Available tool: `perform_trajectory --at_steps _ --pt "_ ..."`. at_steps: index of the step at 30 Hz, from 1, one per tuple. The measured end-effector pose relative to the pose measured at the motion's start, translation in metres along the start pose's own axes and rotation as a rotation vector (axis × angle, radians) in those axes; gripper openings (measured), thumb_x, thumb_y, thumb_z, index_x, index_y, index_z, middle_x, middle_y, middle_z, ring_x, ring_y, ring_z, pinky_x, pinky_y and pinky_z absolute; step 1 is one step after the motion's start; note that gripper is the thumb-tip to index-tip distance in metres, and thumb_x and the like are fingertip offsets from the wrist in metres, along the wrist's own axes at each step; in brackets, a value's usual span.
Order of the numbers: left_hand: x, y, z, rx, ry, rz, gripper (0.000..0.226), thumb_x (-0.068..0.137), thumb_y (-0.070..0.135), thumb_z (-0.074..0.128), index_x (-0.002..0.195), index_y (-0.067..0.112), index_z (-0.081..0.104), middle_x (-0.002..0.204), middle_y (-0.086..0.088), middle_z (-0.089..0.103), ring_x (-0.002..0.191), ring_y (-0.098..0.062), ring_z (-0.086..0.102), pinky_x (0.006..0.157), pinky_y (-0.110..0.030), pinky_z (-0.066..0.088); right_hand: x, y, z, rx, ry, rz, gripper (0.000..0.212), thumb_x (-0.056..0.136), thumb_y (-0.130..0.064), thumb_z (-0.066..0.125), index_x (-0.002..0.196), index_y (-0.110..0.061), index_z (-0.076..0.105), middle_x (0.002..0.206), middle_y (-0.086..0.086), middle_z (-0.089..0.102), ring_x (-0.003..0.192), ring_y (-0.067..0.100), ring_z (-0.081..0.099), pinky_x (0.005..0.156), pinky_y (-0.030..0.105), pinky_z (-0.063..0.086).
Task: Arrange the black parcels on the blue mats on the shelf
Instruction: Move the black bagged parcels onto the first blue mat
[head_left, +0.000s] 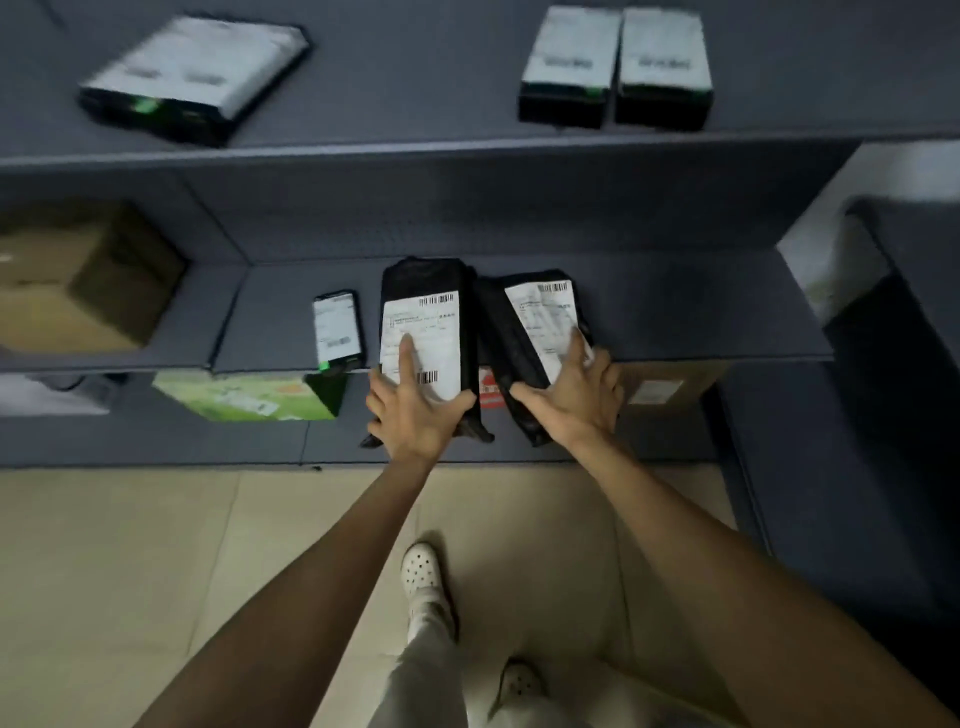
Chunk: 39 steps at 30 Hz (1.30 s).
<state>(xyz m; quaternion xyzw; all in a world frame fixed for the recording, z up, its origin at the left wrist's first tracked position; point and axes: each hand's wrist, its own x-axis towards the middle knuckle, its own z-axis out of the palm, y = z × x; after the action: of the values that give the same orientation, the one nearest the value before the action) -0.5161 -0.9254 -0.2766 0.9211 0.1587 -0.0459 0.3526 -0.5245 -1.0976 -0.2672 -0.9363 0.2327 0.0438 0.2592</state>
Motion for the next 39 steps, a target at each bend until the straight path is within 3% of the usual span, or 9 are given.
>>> perform_trajectory --at_steps 6,10,20,30,39 --pt "-0.043 -0.052 -0.107 -0.096 0.221 -0.131 0.107 0.065 0.049 0.075 0.152 0.049 0.012 0.159 -0.017 0.012 0.142 -0.040 0.018 0.107 -0.062 0.023 -0.069 -0.092 -0.006 -0.042 -0.026 -0.251 0.114 0.061 -0.066 0.069 0.154 -0.026 0.016 0.140 0.015 0.035 0.123 0.036 0.036 0.102 0.044 0.032" --pt "-0.062 -0.092 -0.188 -0.181 0.400 -0.192 0.108 0.054 0.056 0.063 0.150 0.048 0.015 0.157 -0.016 0.014 0.142 -0.038 0.018 0.108 -0.060 0.023 -0.110 -0.173 0.000 -0.048 -0.058 -0.470 0.113 0.062 -0.065 0.068 0.153 -0.025 0.015 0.141 0.015 0.033 0.124 0.036 0.035 0.104 0.044 0.031" --pt "-0.074 -0.191 -0.394 -0.240 0.797 -0.235 0.107 0.056 0.054 0.064 0.151 0.046 0.016 0.157 -0.014 0.015 0.142 -0.036 0.019 0.110 -0.060 0.025 -0.219 -0.390 0.026 0.002 -0.062 -0.909 0.111 0.064 -0.062 0.068 0.154 -0.025 0.014 0.144 0.015 0.031 0.125 0.036 0.035 0.105 0.044 0.031" --pt "-0.026 -0.320 -0.585 -0.311 1.012 -0.223 0.101 0.059 0.052 0.062 0.150 0.048 0.019 0.157 -0.011 0.015 0.140 -0.033 0.020 0.112 -0.055 0.022 -0.304 -0.613 0.101 0.070 -0.028 -1.106 0.112 0.064 -0.063 0.067 0.154 -0.028 0.010 0.146 0.013 0.028 0.125 0.036 0.033 0.102 0.045 0.032" --pt "0.068 -0.382 -0.703 -0.333 1.020 -0.199 0.099 0.062 0.053 0.066 0.149 0.048 0.019 0.156 -0.011 0.017 0.140 -0.035 0.021 0.112 -0.055 0.021 -0.308 -0.757 0.157 0.130 0.014 -1.118 0.111 0.064 -0.065 0.067 0.152 -0.029 0.011 0.149 0.014 0.028 0.133 0.036 0.031 0.107 0.048 0.032"
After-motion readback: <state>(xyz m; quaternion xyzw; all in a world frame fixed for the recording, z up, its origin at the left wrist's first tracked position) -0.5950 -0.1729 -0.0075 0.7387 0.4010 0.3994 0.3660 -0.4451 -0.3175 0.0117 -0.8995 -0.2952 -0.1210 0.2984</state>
